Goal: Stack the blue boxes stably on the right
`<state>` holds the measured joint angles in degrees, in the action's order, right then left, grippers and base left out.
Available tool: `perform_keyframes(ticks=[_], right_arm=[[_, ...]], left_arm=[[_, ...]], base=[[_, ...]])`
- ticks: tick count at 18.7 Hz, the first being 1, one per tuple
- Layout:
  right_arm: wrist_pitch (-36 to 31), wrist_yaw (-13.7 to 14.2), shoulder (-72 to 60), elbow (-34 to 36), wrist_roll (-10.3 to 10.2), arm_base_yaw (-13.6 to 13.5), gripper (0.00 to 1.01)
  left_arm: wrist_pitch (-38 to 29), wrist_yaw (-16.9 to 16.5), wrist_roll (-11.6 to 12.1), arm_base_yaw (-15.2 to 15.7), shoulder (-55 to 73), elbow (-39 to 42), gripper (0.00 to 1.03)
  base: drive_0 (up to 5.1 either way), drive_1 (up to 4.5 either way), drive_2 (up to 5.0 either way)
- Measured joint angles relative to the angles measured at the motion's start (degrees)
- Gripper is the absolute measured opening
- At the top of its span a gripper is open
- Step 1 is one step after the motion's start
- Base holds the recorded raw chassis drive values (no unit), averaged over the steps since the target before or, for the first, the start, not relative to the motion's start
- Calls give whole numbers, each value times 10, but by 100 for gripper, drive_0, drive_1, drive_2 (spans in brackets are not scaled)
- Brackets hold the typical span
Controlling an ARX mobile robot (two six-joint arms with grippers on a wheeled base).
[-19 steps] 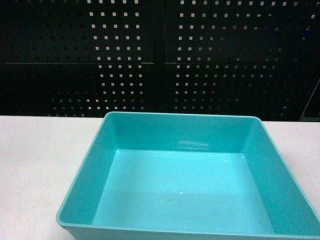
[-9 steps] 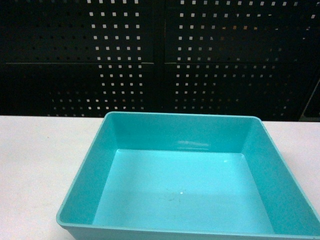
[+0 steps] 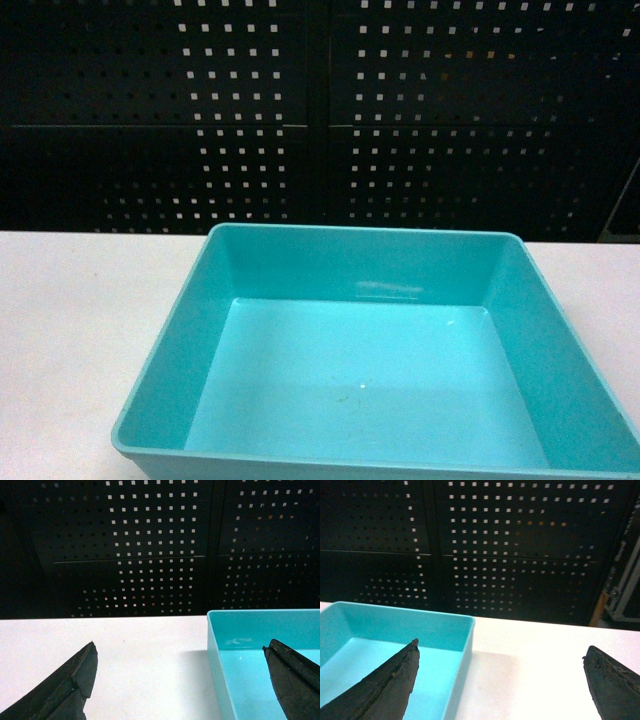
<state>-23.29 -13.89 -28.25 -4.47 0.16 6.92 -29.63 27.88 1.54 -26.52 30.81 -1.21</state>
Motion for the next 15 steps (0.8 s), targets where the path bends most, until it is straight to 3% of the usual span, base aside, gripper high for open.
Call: perform_keyframes(ticks=[3,7,11,15], right_arm=[[-36,6,-144,-69,-9,-39,98],[-68,23,-287,-134,-2,-73,98],[-51,34,-398,-213,18,-113,98],[-35,50,-477,-285,42,-147,98]], left_arm=[[-38,-36,5,32,114,-47,98],[-47,-117,4,83,266,-146,98],[-11,-163,-1,87,380,-247,98],[44,-171,-16,85,464,-313,98]], base=[[0,0,0],[0,0,0],[0,0,0],[0,0,0]])
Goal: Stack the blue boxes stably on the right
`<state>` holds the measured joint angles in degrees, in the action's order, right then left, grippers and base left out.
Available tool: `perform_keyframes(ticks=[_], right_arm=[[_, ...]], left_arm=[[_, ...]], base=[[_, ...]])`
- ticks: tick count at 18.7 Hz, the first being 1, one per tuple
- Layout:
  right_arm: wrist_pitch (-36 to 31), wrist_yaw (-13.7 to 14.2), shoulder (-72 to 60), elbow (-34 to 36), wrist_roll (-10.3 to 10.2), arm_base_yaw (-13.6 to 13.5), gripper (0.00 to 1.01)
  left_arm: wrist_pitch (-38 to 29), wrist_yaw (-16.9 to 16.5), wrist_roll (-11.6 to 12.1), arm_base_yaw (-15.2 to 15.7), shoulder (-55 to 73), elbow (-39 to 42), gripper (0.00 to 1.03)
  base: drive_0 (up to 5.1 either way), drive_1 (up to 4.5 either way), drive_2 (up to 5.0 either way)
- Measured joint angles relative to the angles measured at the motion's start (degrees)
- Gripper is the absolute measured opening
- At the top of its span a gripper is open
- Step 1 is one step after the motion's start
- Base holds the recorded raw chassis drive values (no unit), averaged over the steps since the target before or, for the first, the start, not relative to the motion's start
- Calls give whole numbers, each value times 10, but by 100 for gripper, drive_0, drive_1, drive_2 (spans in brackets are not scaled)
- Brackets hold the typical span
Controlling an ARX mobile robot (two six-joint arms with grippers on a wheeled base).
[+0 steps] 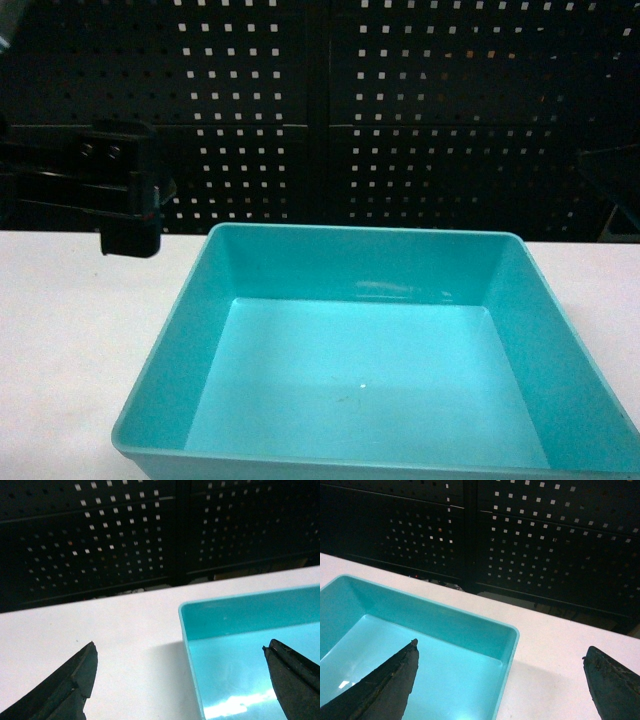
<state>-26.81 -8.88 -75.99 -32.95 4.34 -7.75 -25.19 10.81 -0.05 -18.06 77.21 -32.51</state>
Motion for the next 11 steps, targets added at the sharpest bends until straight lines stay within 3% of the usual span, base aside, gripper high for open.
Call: perform_keyframes(ticks=[3,5,7,11], right_arm=[[10,3,-27,-24,5,-12,98],[21,5,-59,-40,18,-23,98],[21,7,-103,-30,24,-28,98],[12,9,-111,-16,24,-28,98]], left_arm=[[28,-3,-10,-1,30,-23,98],[64,-3,-22,-4,58,-49,98],[96,6,-33,-28,63,-64,98],[103,12,-40,-34,66,-64,98]], base=[[0,0,0],[0,0,0],[0,0,0],[0,0,0]])
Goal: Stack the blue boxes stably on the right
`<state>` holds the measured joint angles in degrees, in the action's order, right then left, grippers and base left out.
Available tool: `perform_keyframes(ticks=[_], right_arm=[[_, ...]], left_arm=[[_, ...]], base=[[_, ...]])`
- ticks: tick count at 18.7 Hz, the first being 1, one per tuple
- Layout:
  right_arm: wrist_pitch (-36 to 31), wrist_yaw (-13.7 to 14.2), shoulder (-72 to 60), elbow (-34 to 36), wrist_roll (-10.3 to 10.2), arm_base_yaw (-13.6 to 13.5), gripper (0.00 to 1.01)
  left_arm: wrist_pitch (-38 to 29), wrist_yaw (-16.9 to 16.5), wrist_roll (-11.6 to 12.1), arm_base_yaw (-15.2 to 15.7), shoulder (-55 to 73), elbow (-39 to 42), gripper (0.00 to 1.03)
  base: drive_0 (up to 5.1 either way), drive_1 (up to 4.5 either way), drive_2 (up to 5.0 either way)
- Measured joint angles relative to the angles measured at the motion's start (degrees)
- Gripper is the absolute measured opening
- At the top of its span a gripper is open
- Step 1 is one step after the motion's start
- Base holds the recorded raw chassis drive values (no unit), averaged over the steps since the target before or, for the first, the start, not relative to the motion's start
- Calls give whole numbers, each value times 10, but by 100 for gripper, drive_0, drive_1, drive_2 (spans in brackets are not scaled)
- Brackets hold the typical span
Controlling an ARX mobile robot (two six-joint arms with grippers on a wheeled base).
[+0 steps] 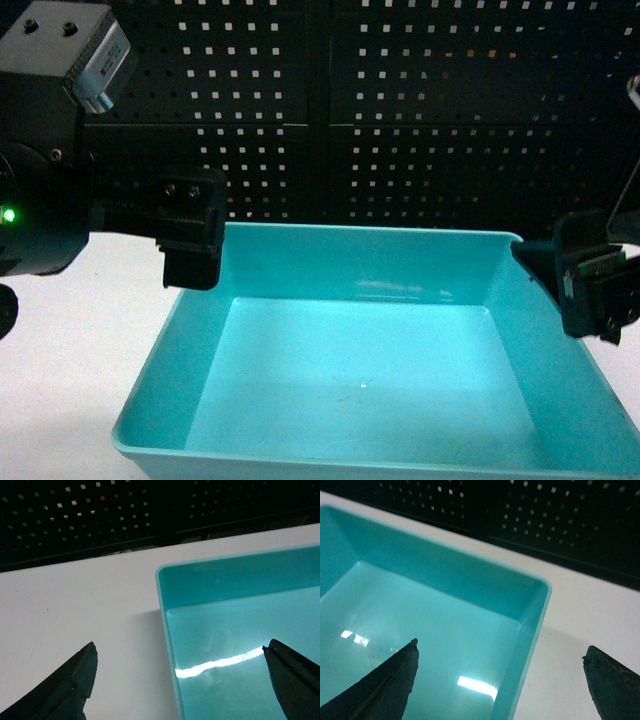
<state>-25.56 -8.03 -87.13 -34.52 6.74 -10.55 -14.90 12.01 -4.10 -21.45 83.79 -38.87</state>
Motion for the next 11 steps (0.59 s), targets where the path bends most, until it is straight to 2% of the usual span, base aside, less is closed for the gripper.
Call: perform_keyframes(ticks=[2,7,11], right_arm=[[-1,0,-4,4,0,0,98],[-32,1,-84,40,4,-7,98],[-42,1,-122,42,4,13,98]], left_arm=[[2,1,-2,-2,2,0,98],[1,11,-34,-10,34,16,98],[-7,22,-42,-30,46,26,98]], base=[[0,0,0],[0,0,0],[0,0,0]])
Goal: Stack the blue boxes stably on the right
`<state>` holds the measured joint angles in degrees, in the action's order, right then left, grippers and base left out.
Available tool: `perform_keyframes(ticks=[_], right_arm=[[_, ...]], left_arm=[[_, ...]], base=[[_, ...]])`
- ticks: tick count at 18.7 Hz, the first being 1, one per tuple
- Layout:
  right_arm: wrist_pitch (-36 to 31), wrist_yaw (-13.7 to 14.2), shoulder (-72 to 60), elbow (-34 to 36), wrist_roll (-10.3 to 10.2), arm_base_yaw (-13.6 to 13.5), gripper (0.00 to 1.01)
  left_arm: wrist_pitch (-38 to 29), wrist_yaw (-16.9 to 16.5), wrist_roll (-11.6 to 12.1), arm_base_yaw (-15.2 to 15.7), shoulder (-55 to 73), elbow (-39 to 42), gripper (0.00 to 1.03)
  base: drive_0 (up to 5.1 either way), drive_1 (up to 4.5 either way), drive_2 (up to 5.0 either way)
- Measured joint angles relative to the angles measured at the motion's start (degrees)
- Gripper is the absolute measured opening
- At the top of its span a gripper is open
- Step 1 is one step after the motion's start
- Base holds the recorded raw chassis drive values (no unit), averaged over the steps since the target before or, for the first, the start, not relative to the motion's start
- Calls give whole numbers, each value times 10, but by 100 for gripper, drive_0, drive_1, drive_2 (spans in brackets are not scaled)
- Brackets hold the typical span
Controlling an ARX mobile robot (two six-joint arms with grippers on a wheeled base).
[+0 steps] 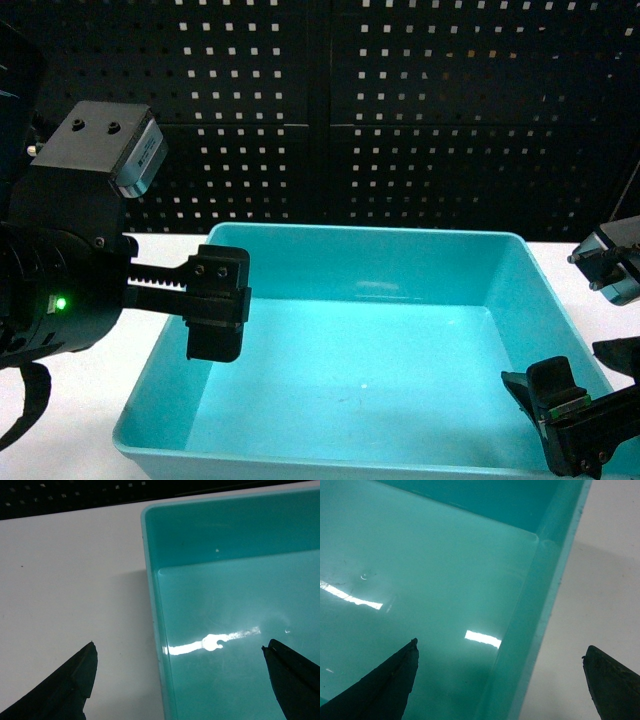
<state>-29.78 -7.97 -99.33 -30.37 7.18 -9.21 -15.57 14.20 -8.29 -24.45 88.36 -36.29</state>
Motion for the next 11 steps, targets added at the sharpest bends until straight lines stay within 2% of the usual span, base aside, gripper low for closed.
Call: perform_keyframes(ticks=[4,5,11], right_arm=[[3,-10,-31,-2,-2,33,98],[3,-11,-37,0,-2,35,93],[-11,-12,-37,3,-12,16,38]], left_arm=[[0,7,-5,-16,1,14,98],[-3,8,-5,-16,1,16,98],[-8,12,-7,-10,2,29,98]], base=[[0,0,0],[0,0,0],[0,0,0]])
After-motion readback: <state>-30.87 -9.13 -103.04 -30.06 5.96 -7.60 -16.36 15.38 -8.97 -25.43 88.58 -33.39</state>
